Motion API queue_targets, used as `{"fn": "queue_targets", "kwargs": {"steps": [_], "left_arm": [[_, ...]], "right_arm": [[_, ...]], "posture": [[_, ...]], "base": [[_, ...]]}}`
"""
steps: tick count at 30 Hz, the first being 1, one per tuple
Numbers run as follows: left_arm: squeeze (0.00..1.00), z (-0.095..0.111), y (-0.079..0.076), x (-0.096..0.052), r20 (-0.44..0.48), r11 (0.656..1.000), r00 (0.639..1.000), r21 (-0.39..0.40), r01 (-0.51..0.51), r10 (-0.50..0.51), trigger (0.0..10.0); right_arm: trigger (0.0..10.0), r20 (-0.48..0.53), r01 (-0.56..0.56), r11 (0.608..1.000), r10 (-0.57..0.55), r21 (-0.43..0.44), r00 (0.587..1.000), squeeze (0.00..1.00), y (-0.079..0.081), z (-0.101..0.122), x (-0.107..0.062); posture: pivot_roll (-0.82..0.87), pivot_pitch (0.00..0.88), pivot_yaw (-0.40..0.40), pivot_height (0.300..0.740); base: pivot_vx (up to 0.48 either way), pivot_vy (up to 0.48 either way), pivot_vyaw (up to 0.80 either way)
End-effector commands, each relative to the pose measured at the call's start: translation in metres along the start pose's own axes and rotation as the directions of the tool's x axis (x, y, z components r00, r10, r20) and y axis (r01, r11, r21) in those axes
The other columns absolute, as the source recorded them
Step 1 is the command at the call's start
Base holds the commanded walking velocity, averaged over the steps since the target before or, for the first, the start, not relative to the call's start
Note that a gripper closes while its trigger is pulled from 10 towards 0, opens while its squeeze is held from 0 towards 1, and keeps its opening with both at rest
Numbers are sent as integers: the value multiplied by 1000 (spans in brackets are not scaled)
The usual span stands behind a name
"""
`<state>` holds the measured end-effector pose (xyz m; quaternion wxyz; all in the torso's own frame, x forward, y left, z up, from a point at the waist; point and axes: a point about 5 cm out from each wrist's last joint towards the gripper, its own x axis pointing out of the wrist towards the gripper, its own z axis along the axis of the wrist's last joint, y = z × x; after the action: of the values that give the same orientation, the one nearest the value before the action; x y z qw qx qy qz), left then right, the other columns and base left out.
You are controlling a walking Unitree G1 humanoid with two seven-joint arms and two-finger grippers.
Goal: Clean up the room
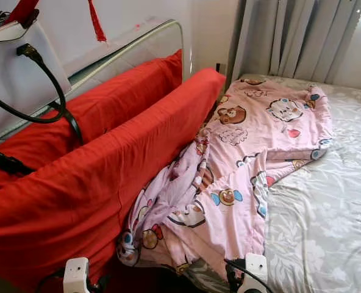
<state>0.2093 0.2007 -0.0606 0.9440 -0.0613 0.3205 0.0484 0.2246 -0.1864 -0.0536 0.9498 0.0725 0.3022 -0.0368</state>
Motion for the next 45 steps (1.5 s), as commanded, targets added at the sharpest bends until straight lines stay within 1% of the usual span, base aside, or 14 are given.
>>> {"fn": "queue_targets", "kwargs": {"steps": [1,7,9,11,12,19,22,27,28,30,32,35,39,45], "left_arm": [[0,18,0,5,83,1000,997,-6,-4,5,10000],[0,3,-4,1,20,1000,1000,-2,4,-4,10000],[0,2,-4,1,15,1000,1000,-1,5,-5,10000],[0,0,-2,0,3,1000,1000,-8,-2,2,10000],[0,0,-2,0,3,1000,1000,-8,-2,2,10000],[0,-2,3,-1,-15,1000,1000,-1,-8,8,10000],[0,-4,4,-1,-23,1000,1000,4,-13,13,10000],[0,0,6,-1,0,1000,1000,0,-30,30,10000],[0,2,6,-1,12,1000,999,-6,-31,31,10000],[0,19,6,4,86,999,996,-29,-28,30,10000],[0,28,4,6,127,999,992,-31,-19,23,10000],[0,49,-2,10,232,999,973,-43,9,1,10000],[0,63,-8,11,299,999,954,-30,28,-18,10000],[0,69,-15,10,348,998,937,-26,49,-36,10000]], "right_arm": [[10000,65,-11,1000,12,-4,998,0,5,18,6],[10000,27,1,1000,-1,-14,1000,0,1,11,4],[10000,20,2,1000,-2,-14,1000,0,1,10,4],[10000,23,9,1000,-9,-18,1000,0,0,10,4],[10000,23,9,1000,-9,-18,1000,0,0,10,4],[10000,18,6,999,-6,-31,1000,0,1,9,3],[10000,26,15,1000,-14,-22,1000,0,0,8,3],[10000,21,17,1000,-16,-27,1000,0,-2,7,2],[10000,21,16,1000,-15,-27,1000,0,-2,7,2],[10000,13,15,999,-14,-31,1000,0,-3,6,1],[10000,12,15,999,-14,-32,1000,0,-3,5,1],[10000,4,14,999,-13,-32,1000,0,-3,4,1],[10000,-4,13,999,-13,-33,1000,0,-2,3,1],[10000,-8,19,999,-19,-29,1000,0,-2,2,1]], "posture": [[-36,0,43,740],[-54,0,49,740],[-54,0,49,740],[-52,0,47,720],[-52,0,47,720],[-52,0,48,671],[-54,0,51,671],[-48,0,46,671],[-47,0,45,671],[-49,0,45,671],[-48,0,45,671],[-46,0,45,671],[-45,0,46,671],[-42,12,49,671]], "base": [[0,0,0],[0,0,0],[0,0,0],[0,0,0],[0,0,0],[0,0,0],[0,0,0],[0,0,0],[0,0,0],[0,0,0],[0,0,0],[0,0,0],[0,0,0],[0,0,0]]}}
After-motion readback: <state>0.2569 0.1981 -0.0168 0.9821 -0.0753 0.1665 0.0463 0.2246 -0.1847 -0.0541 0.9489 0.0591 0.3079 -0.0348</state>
